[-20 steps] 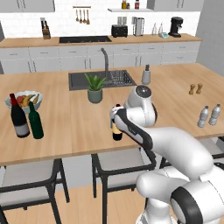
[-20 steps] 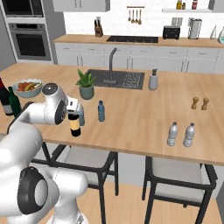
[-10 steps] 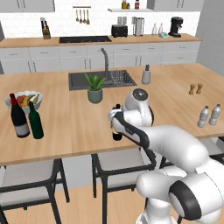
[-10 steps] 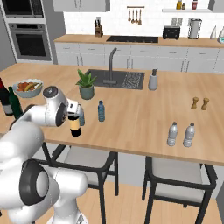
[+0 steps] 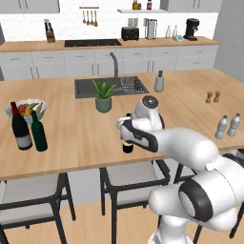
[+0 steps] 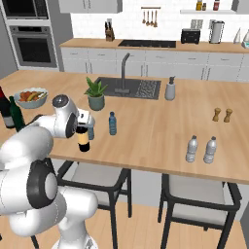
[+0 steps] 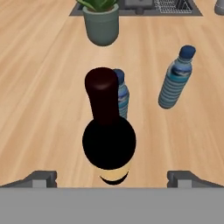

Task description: Move the plastic bottles in the middle to the plastics group, and the glass bottles in the middle to the glass group.

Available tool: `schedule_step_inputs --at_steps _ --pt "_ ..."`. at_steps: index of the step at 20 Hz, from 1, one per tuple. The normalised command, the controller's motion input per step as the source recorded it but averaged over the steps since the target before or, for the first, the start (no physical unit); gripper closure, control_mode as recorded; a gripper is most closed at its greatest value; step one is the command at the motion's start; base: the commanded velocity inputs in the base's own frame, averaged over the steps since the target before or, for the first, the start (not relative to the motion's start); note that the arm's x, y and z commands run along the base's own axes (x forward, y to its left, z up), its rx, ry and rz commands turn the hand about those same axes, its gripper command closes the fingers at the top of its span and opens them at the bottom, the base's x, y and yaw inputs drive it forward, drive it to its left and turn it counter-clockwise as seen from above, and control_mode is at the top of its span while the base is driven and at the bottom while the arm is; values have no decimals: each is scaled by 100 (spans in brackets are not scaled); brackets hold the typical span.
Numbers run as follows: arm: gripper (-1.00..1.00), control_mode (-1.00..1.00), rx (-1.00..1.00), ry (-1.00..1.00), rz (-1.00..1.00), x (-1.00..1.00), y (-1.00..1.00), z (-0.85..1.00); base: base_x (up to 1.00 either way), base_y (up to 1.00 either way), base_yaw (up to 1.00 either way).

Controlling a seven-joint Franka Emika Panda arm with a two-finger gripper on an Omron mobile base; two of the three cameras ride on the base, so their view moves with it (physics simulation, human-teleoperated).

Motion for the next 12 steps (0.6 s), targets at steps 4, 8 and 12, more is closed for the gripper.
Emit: schedule_step_inputs --at_steps 4,8,12 --pt "-100 -100 0 0 0 8 1 -17 0 0 0" --pt "-100 -100 0 0 0 10 2 -18 0 0 0" --pt "-100 -100 0 0 0 14 1 -11 0 0 0"
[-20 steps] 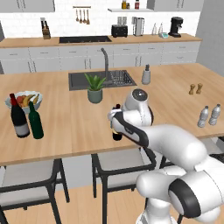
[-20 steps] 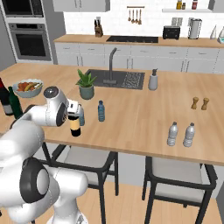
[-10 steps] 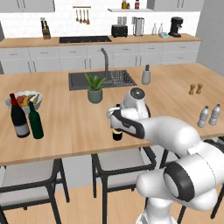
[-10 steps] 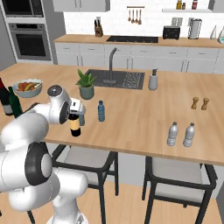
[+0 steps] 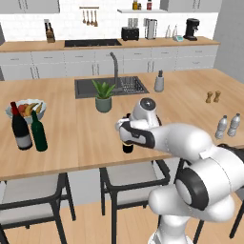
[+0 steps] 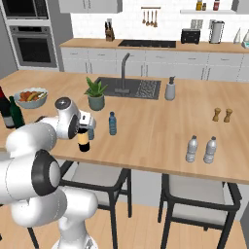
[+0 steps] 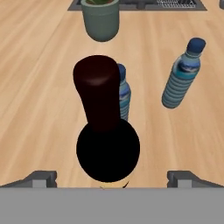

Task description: Move the plastic bottles in the middle to the plastics group, and the glass bottles in the middle to the glass group.

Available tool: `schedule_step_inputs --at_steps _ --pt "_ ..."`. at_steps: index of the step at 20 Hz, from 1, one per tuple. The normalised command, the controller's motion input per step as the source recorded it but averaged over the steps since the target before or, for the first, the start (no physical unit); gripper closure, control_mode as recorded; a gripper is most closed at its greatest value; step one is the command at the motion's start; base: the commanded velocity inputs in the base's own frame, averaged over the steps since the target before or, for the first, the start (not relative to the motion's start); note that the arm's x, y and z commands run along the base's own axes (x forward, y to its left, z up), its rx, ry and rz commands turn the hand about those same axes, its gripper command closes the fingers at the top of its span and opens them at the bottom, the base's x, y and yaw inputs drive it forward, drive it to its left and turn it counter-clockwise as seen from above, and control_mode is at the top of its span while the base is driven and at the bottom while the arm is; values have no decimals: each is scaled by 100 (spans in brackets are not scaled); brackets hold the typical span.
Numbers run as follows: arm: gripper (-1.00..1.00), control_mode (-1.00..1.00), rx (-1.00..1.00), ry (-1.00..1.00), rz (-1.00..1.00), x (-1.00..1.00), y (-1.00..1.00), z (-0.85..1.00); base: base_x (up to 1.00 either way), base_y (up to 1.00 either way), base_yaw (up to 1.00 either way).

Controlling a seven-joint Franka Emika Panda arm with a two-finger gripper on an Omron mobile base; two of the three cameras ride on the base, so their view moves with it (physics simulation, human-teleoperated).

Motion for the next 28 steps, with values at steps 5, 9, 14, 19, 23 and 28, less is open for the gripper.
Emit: schedule_step_inputs --at_steps 5,9,14,19,23,28 --pt "-100 -100 0 0 0 11 0 -14 0 0 0" --pt "-100 -100 0 0 0 6 0 -8 0 0 0" --pt "-100 -100 0 0 0 5 1 -6 0 0 0" --pt "-100 -100 0 0 0 3 1 -6 0 0 0" --pt "-100 -100 0 0 0 2 3 -9 0 0 0" --pt "-100 -100 0 0 0 0 5 -7 0 0 0"
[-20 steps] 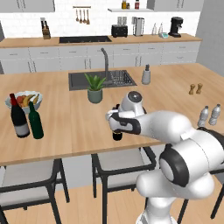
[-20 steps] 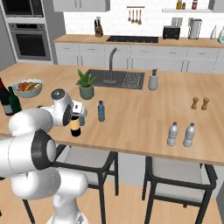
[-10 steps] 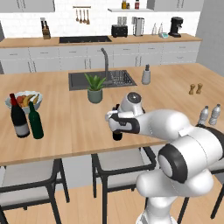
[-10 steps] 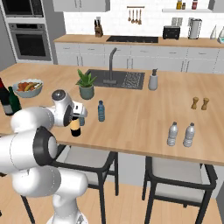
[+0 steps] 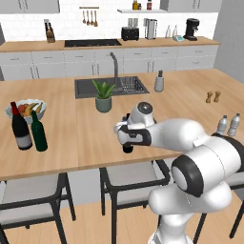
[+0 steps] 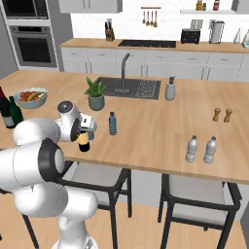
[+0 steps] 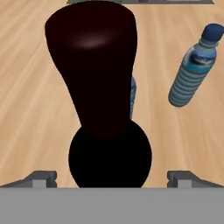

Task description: Move the plastic bottles in the middle to the plastics group, and the glass bottles in the middle to the glass group.

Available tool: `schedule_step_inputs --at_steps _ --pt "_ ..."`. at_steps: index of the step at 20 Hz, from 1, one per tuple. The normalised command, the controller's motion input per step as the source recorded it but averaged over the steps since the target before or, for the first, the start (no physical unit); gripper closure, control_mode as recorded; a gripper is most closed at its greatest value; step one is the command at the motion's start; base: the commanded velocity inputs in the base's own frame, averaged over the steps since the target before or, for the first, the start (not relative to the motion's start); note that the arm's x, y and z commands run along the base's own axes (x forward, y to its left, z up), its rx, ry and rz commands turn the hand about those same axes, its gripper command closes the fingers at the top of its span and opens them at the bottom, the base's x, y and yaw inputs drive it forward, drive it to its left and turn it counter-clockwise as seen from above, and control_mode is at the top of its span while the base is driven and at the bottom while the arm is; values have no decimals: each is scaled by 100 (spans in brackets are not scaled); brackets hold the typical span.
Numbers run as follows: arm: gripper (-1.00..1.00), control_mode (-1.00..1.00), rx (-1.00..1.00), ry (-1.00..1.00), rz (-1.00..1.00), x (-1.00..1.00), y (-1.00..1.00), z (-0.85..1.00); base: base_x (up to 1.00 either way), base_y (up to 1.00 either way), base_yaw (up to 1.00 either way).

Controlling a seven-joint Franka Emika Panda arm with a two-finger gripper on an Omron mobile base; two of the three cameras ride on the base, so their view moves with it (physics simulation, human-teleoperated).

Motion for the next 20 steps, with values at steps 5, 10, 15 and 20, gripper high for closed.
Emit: schedule_step_inputs --at_steps 5,10,15,20 --pt "-100 -100 0 0 0 0 3 -5 0 0 0" --pt "-100 -100 0 0 0 9 0 0 0 0 0" --pt "-100 -100 0 0 0 29 0 0 0 0 0" --pt "-100 -100 0 0 0 0 0 0 0 0 0"
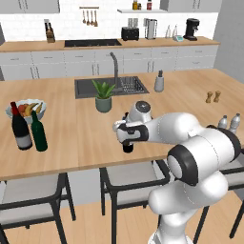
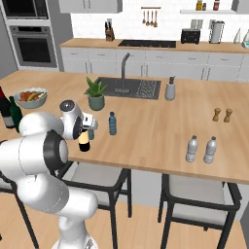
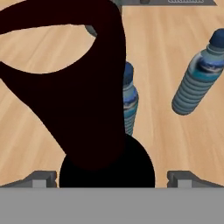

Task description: Move the plastic bottles in the middle to the plastics group, and the glass bottles in the middle to the glass group.

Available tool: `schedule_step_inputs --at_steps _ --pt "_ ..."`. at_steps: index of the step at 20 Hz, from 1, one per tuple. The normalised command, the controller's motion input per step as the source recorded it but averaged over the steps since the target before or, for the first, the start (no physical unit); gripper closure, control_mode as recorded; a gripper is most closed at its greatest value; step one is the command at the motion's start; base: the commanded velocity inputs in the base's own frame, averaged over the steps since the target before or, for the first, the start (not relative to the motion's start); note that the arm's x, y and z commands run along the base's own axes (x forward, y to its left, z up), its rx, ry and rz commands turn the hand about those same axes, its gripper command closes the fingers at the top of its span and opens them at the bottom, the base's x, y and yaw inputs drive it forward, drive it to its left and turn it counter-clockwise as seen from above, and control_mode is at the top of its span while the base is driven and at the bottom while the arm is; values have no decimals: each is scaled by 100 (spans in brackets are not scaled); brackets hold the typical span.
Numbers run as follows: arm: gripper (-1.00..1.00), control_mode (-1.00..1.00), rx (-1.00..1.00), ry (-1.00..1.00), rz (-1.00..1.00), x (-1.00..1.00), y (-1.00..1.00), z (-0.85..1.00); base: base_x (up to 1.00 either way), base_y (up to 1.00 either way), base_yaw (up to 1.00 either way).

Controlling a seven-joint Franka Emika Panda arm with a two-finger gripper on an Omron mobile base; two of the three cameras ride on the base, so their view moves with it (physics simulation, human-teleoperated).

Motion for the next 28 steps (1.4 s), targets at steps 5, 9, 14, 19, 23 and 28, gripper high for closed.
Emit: schedule_step_inputs --at_steps 5,9,14,19,23,28 --pt "100 -100 0 0 0 0 0 0 0 0 0" --pt "100 -100 1 -5 0 -8 0 5 0 0 0" --pt "100 -100 10 -19 11 -35 23 53 0 0 0" --pt "100 -100 0 -1 26 -24 93 44 0 0 0" --pt "100 -100 -11 4 21 0 100 32 0 0 0" --pt "100 -100 -17 9 12 13 100 3 0 0 0"
